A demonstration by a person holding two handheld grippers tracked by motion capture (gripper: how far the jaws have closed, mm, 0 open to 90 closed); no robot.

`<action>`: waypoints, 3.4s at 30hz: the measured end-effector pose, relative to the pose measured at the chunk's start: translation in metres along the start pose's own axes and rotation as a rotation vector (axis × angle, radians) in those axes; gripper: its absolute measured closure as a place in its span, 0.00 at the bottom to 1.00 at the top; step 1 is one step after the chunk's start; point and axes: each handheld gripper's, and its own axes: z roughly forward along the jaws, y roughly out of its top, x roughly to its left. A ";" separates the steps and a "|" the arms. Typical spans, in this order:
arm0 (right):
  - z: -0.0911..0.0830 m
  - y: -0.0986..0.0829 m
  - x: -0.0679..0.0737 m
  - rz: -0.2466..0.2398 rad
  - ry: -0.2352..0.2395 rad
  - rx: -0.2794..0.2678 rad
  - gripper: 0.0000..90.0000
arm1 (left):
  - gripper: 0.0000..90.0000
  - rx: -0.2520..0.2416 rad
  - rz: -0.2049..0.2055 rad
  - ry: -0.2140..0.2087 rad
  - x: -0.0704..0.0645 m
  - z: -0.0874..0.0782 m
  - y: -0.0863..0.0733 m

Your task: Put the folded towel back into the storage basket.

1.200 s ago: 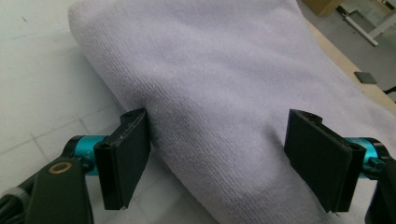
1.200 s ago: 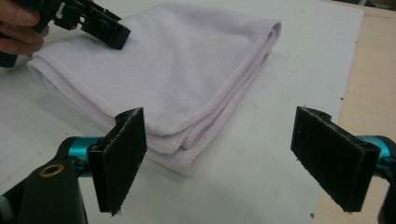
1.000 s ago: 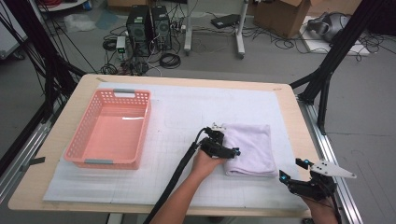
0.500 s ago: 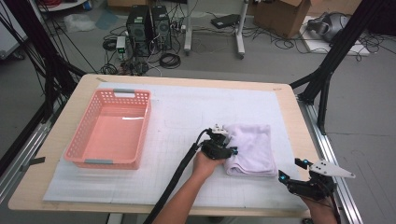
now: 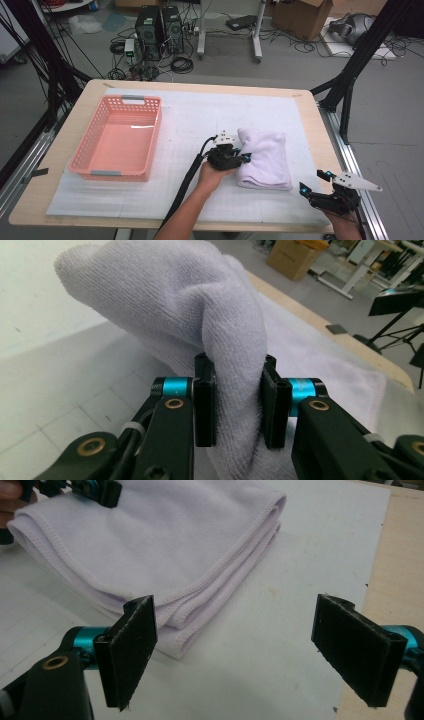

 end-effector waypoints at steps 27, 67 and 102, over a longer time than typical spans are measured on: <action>0.006 0.003 0.005 -0.001 0.023 -0.008 0.19 | 0.82 -0.217 0.123 -0.025 0.024 -0.090 0.021; 0.011 0.015 0.009 0.007 0.029 -0.041 0.19 | 0.82 -0.319 0.200 -0.007 0.075 -0.227 0.079; 0.019 0.017 0.014 -0.027 0.011 -0.002 0.19 | 0.82 -0.387 0.145 0.051 0.134 -0.345 0.068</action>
